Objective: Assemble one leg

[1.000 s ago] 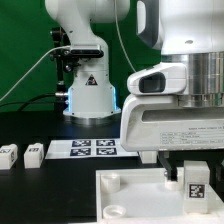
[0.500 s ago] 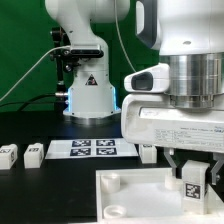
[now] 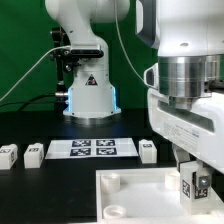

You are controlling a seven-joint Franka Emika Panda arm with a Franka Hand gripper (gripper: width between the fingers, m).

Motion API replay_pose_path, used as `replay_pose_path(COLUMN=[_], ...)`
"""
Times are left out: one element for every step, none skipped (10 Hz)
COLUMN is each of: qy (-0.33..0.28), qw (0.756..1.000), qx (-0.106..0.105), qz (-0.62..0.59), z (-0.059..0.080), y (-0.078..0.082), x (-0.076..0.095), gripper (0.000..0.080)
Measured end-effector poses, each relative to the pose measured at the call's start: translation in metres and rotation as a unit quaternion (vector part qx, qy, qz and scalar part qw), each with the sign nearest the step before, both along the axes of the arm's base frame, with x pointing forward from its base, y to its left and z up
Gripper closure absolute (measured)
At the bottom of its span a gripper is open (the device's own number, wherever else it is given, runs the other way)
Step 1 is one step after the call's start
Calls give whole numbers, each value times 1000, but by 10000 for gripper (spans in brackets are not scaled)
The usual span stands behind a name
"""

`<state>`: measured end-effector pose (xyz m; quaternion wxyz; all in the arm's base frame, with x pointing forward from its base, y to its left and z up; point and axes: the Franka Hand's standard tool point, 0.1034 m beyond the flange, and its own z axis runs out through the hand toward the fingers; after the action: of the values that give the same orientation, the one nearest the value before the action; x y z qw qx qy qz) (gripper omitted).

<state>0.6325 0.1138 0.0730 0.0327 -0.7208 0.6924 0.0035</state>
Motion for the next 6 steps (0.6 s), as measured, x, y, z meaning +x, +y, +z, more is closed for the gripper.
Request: replay_pose_path(qy=[5, 9, 13, 13, 13, 10], qw=[996, 988, 979, 978, 977, 982], qx=[15, 25, 28, 27, 26, 25], qz=[-87, -149, -203, -207, -213, -184], z=[0, 0, 0, 0, 0, 0], y=[0, 1, 1, 2, 3, 3], x=[0, 0, 0, 0, -1, -1], gripper=[508, 508, 507, 507, 507, 507])
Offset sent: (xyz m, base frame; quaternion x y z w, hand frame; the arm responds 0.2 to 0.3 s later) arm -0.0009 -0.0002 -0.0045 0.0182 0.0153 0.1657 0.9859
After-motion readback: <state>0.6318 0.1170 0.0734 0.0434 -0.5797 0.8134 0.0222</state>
